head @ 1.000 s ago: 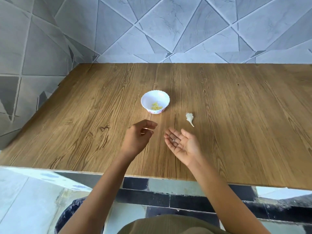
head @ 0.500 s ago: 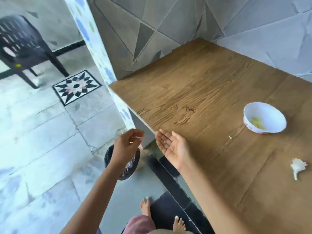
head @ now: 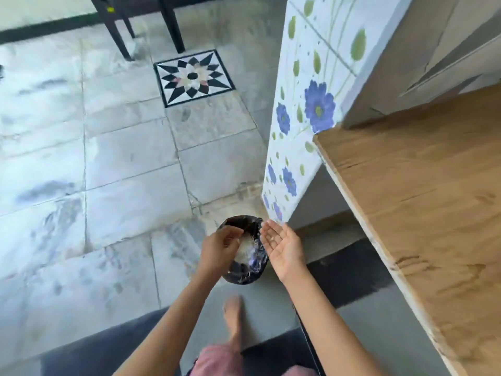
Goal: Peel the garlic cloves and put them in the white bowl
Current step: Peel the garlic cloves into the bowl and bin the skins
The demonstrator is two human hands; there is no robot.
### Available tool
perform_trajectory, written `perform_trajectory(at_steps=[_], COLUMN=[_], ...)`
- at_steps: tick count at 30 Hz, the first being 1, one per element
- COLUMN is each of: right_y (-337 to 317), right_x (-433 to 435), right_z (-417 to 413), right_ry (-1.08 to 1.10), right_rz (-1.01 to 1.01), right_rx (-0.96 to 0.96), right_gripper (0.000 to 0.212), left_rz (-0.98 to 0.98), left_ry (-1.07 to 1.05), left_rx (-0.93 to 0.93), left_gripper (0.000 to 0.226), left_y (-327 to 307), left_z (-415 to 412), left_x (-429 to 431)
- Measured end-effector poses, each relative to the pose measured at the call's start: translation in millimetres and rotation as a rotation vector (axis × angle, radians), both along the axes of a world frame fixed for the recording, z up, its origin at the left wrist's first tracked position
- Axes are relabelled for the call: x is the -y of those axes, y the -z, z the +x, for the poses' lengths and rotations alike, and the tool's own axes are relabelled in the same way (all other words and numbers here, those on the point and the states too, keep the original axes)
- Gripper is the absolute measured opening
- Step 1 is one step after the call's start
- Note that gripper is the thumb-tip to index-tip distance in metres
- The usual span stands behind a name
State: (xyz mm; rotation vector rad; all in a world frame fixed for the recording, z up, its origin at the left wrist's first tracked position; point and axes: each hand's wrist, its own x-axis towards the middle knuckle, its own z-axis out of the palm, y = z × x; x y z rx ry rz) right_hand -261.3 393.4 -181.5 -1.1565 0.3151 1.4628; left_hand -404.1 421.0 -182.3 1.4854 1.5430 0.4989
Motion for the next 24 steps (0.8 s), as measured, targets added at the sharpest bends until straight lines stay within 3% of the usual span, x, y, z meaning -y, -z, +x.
perform_trajectory(at_steps=[7, 15, 20, 24], right_y=[174, 353, 387, 394], right_x=[-85, -106, -100, -100], right_z=[-11, -8, -6, -6], right_ry=[-0.101, -0.204, -0.217, -0.204], right_rz=[-0.152, -0.262, -0.291, -0.293], right_rx=[0.025, -0.09, -0.082, -0.151], right_gripper=[0.057, 0.078, 0.076, 0.078], left_rz=[-0.2, -0.297, -0.2, -0.135], left_ry=[0.017, 0.013, 0.116, 0.365], left_rx=[0.021, 0.037, 0.144, 0.274], left_gripper=[0.025, 0.028, 0.042, 0.048], left_y=[170, 357, 387, 399], left_z=[11, 21, 22, 32], left_x=[-78, -81, -64, -46])
